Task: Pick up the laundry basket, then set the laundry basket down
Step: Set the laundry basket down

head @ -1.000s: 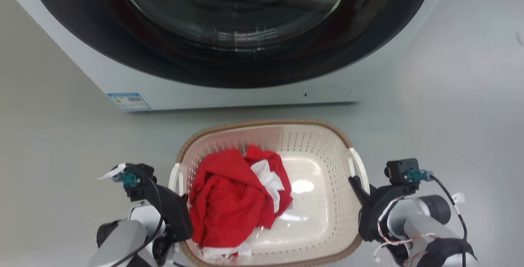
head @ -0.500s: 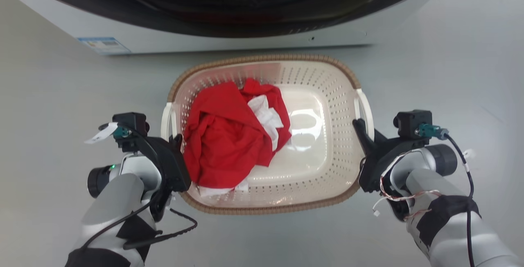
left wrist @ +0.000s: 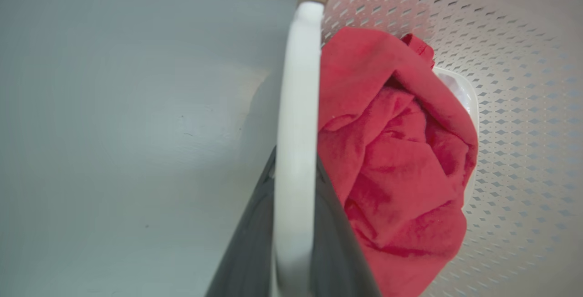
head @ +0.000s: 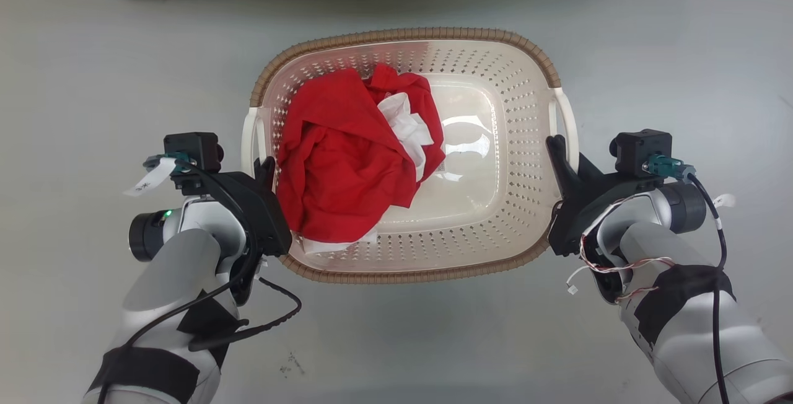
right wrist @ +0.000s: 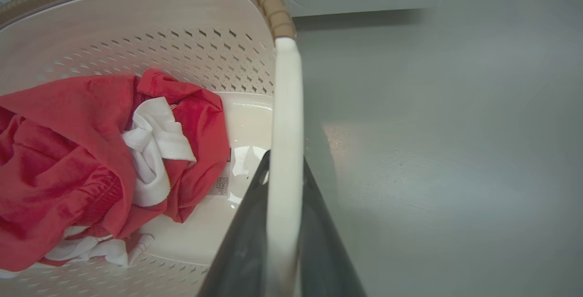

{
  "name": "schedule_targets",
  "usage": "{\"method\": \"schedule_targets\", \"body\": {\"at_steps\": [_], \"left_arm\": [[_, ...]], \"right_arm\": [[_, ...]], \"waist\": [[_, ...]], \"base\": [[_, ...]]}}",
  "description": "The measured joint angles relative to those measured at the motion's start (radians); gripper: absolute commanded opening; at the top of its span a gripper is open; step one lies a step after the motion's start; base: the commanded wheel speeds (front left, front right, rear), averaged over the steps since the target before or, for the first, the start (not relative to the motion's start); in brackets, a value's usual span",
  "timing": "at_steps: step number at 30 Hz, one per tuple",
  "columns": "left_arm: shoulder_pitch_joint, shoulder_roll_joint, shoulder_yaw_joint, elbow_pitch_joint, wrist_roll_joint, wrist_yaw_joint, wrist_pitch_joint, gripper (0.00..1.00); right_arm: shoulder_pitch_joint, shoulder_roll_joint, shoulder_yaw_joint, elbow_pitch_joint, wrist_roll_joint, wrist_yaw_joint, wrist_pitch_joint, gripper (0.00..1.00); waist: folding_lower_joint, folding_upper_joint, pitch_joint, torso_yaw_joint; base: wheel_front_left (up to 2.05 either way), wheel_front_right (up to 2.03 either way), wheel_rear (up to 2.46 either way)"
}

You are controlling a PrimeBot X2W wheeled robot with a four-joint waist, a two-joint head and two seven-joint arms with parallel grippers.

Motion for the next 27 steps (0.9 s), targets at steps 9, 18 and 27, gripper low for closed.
{"method": "schedule_targets", "body": {"at_steps": [9,18,27], "left_arm": [[-0.019,-0.006,-0.008,0.028,0.008,-0.005,-0.019,0.00],[-0.022,-0.008,-0.013,0.047,0.008,-0.012,-0.018,0.00],[-0.046,-0.008,-0.013,0.055,0.008,-0.013,-0.029,0.00]], "right_arm": [[-0.005,0.012,-0.007,0.035,0.000,-0.017,-0.012,0.00],[-0.012,0.022,-0.006,0.065,0.000,-0.016,-0.013,0.00],[-0.043,0.021,-0.008,0.079,0.000,-0.016,-0.030,0.00]], "waist": [[-0.0001,0.0000,0.046,0.004],[-0.0003,-0.0002,0.061,0.001],[-0.0003,-0.0003,0.090,0.000]], "base": [[0.00,0.00,0.00],[0.00,0.00,0.00],[0.00,0.00,0.00]]}}
